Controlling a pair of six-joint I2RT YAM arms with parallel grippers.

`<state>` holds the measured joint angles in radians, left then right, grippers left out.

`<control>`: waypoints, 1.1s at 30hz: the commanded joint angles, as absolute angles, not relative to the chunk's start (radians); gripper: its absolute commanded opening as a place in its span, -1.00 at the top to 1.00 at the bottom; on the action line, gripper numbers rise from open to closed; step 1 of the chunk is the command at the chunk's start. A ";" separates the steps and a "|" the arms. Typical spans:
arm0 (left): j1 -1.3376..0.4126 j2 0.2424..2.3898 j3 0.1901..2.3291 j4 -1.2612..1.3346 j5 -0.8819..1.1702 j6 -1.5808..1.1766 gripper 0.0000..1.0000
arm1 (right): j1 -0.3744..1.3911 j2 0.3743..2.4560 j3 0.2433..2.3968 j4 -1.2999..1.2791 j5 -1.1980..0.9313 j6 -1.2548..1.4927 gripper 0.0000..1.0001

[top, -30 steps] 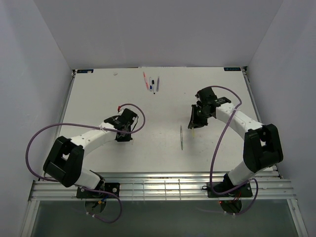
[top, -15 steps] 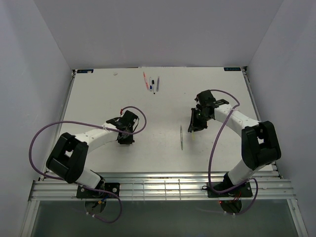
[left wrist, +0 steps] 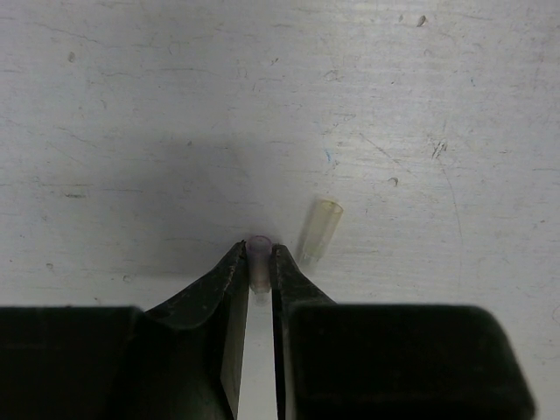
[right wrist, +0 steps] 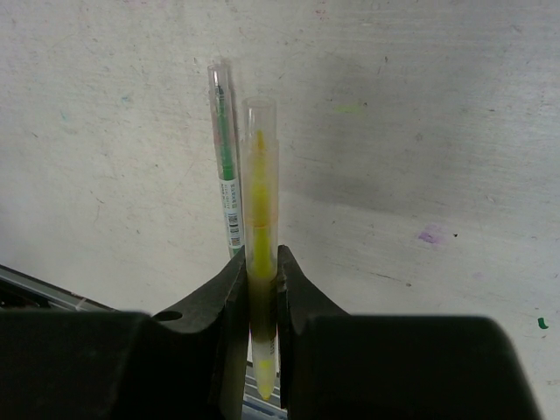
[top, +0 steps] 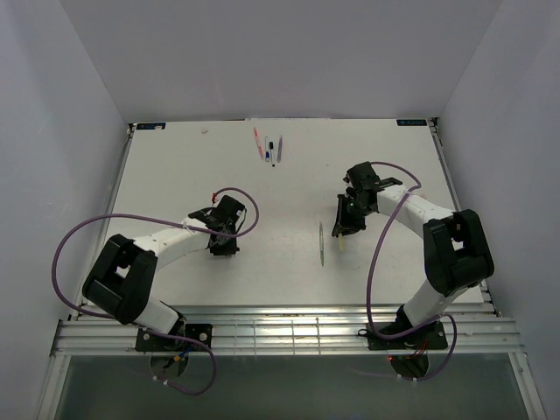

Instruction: Open the pen caps

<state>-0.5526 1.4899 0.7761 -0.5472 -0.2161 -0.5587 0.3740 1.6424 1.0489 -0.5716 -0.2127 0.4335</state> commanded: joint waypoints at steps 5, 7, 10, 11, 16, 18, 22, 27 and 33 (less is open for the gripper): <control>-0.551 1.539 0.761 -0.571 -0.212 -0.607 0.39 | 0.371 1.652 1.031 -0.543 -0.227 0.416 0.85; -0.551 1.546 0.761 -0.578 -0.212 -0.617 0.36 | 0.371 1.655 1.032 -0.543 -0.227 0.414 0.85; -0.551 1.555 0.761 -0.581 -0.207 -0.620 0.30 | 0.371 1.667 1.037 -0.545 -0.227 0.416 0.85; -0.551 1.557 0.762 -0.580 -0.207 -0.620 0.28 | 0.373 1.674 1.040 -0.546 -0.226 0.414 0.85; -0.551 1.557 0.764 -0.586 -0.212 -0.620 0.19 | 0.373 1.709 1.060 -0.558 -0.222 0.411 0.85; -0.551 1.552 0.764 -0.587 -0.213 -0.620 0.14 | 0.376 1.732 1.071 -0.557 -0.227 0.413 0.85; -0.551 1.539 0.761 -0.591 -0.207 -0.617 0.13 | 0.390 1.785 1.100 -0.557 -0.233 0.417 0.85; -0.551 1.514 0.764 -0.601 -0.199 -0.617 0.11 | 0.400 1.848 1.153 -0.569 -0.218 0.422 0.78; -0.551 1.502 0.775 -0.618 -0.190 -0.617 0.07 | 0.403 1.848 1.137 -0.595 -0.155 0.428 0.62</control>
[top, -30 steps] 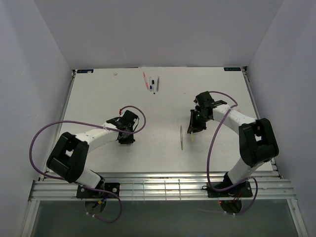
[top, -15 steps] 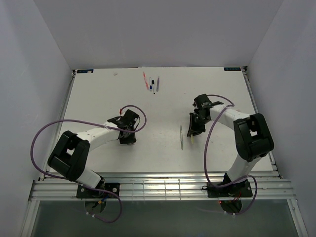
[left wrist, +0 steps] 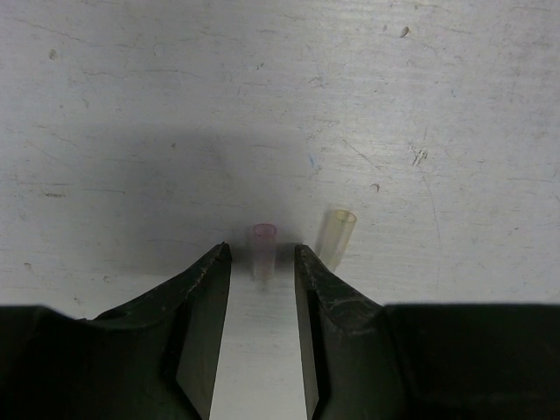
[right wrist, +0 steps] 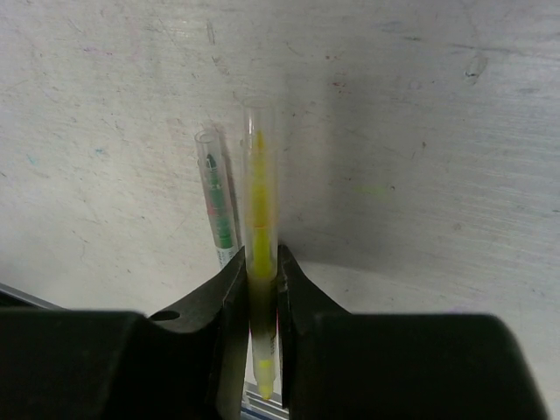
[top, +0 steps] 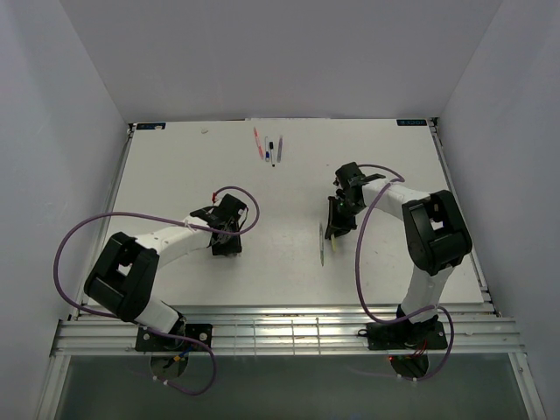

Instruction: Open the pen caps

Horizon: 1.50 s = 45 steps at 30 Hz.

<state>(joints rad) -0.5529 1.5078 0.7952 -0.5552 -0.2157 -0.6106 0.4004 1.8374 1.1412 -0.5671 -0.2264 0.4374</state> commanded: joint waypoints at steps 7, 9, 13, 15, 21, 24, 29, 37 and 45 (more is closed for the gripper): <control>-0.551 1.499 0.790 -0.637 -0.167 -0.640 0.05 | 0.408 1.821 1.083 -0.614 -0.057 0.410 0.47; -0.551 1.499 0.795 -0.643 -0.161 -0.646 0.04 | 0.408 1.819 1.075 -0.614 -0.051 0.408 0.42; -0.551 1.494 0.802 -0.657 -0.144 -0.666 0.01 | 0.411 1.825 1.077 -0.612 -0.051 0.407 0.39; -0.551 1.488 0.807 -0.664 -0.141 -0.672 0.00 | 0.411 1.827 1.078 -0.614 -0.054 0.407 0.39; -0.551 1.456 0.847 -0.693 -0.147 -0.670 -0.03 | 0.413 1.818 1.078 -0.614 -0.052 0.405 0.37; -0.551 1.445 0.885 -0.715 -0.150 -0.670 -0.03 | 0.411 1.795 1.088 -0.617 -0.048 0.408 0.34; -0.551 1.416 0.968 -0.758 -0.164 -0.679 -0.04 | 0.411 1.746 1.152 -0.656 -0.046 0.414 0.22; -0.551 1.359 1.106 -0.818 -0.167 -0.695 -0.05 | 0.330 1.671 1.315 -0.759 -0.046 0.423 0.13; -0.551 1.333 1.198 -0.790 -0.097 -0.689 -0.04 | 0.132 1.657 1.437 -0.769 0.133 0.428 -0.81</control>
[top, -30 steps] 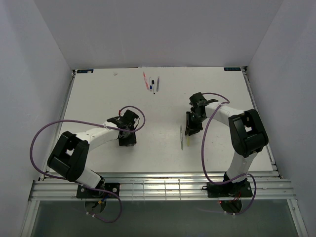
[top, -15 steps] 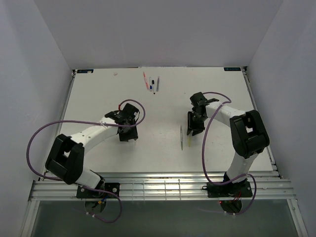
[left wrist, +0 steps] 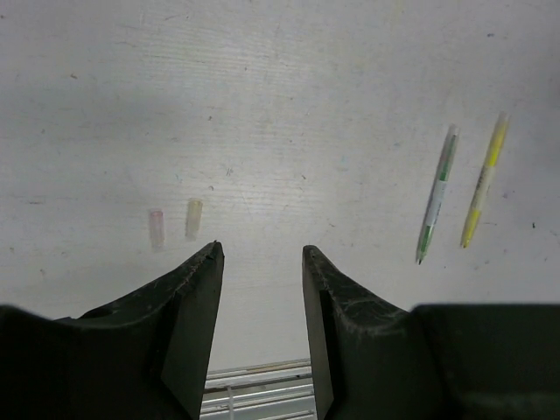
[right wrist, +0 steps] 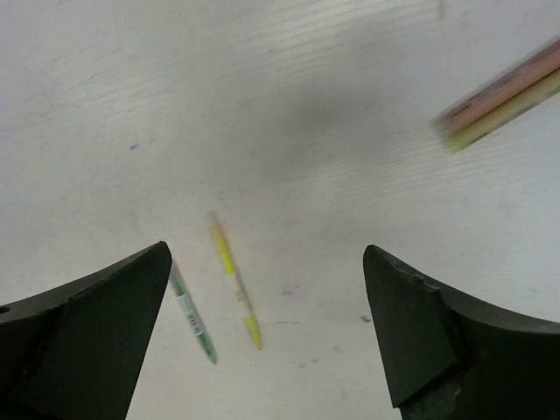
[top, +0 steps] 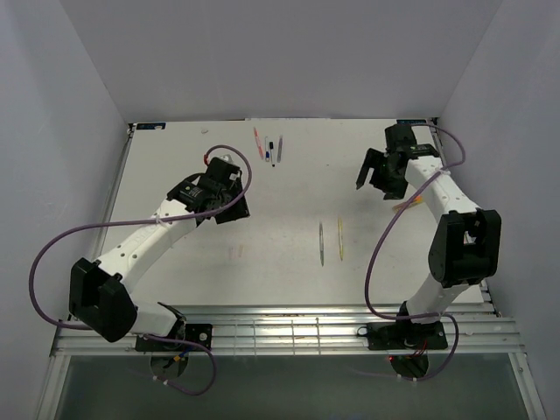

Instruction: Open the pen caps

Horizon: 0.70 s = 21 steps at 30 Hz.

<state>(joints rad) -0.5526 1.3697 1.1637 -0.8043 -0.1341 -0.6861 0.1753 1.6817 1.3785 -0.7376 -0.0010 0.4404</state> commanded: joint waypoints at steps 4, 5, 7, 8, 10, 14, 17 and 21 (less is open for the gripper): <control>-0.551 1.313 1.171 -0.727 -0.040 -0.666 -0.11 | 0.005 1.648 1.422 -0.726 0.146 0.494 -0.80; -0.551 1.295 1.145 -0.709 -0.028 -0.664 -0.19 | -0.038 1.646 1.381 -0.700 0.090 0.502 -0.80; -0.551 1.276 1.120 -0.655 -0.002 -0.661 -0.96 | -0.096 1.651 1.348 -0.652 0.068 0.523 -0.80; -0.551 1.272 1.108 -0.641 -0.002 -0.649 -0.96 | -0.109 1.655 1.338 -0.640 0.069 0.526 -0.80; -0.551 1.272 1.104 -0.615 0.035 -0.638 -0.96 | -0.117 1.670 1.342 -0.626 0.098 0.514 -0.80; -0.551 1.269 1.092 -0.575 0.026 -0.626 -0.96 | -0.124 1.698 1.348 -0.615 0.196 0.543 -0.93; -0.548 1.270 1.083 -0.557 0.044 -0.632 -0.96 | -0.149 1.732 1.350 -0.620 0.189 0.564 -0.73; -0.542 1.279 1.074 -0.512 0.090 -0.606 -0.96 | -0.161 1.753 1.348 -0.600 0.190 0.574 -0.70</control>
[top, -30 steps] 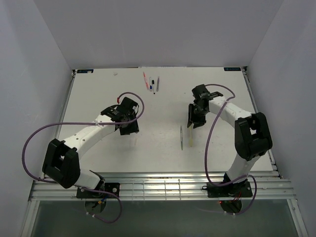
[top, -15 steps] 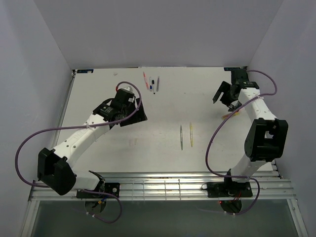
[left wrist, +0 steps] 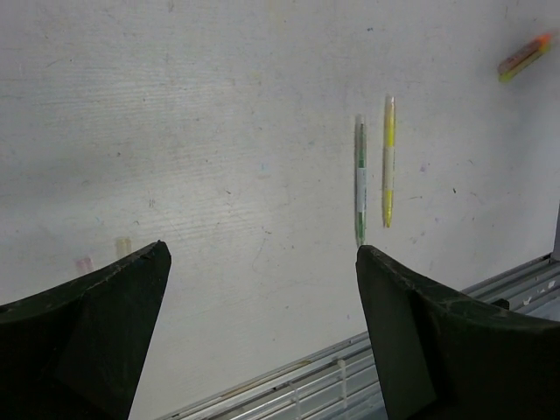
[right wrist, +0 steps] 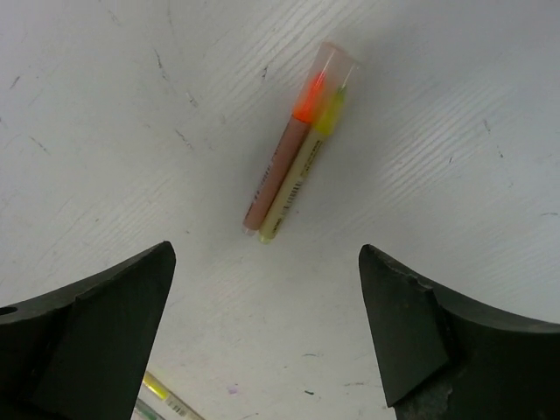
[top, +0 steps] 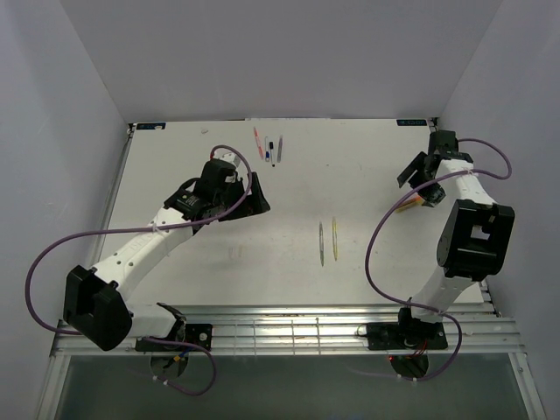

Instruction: Open the pen caps

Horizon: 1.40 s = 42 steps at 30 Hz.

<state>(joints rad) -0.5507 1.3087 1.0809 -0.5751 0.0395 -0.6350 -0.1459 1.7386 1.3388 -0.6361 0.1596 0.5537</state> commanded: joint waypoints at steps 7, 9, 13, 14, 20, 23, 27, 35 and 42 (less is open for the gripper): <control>-0.514 1.328 1.097 -0.523 0.098 -0.546 -0.94 | -0.178 1.819 1.361 -0.603 0.207 0.583 -0.80; -0.492 1.341 1.100 -0.537 0.107 -0.540 -0.93 | -0.178 1.827 1.365 -0.610 0.224 0.587 -0.90; -0.450 1.338 1.083 -0.532 0.146 -0.529 -0.93 | -0.179 1.828 1.344 -0.594 0.238 0.610 -0.34; -0.433 1.336 1.078 -0.529 0.155 -0.528 -0.93 | -0.178 1.832 1.341 -0.595 0.247 0.620 -0.11; -0.396 1.338 1.068 -0.523 0.192 -0.509 -0.92 | -0.178 1.861 1.341 -0.592 0.258 0.615 0.01; -0.394 1.335 1.058 -0.520 0.195 -0.506 -0.92 | -0.179 1.873 1.345 -0.586 0.256 0.611 0.01; -0.391 1.336 1.048 -0.517 0.201 -0.503 -0.92 | -0.179 1.890 1.351 -0.581 0.252 0.615 0.02; -0.384 1.341 1.051 -0.514 0.201 -0.499 -0.91 | -0.179 1.925 1.368 -0.578 0.252 0.629 0.04; -0.376 1.341 1.043 -0.512 0.206 -0.502 -0.91 | -0.179 1.945 1.381 -0.575 0.253 0.640 0.05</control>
<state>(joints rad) -0.3840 1.3560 1.0534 -0.5365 0.1886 -0.5121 -0.1757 1.9347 1.3396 -0.5945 0.2306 0.6205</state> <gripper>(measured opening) 0.959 0.479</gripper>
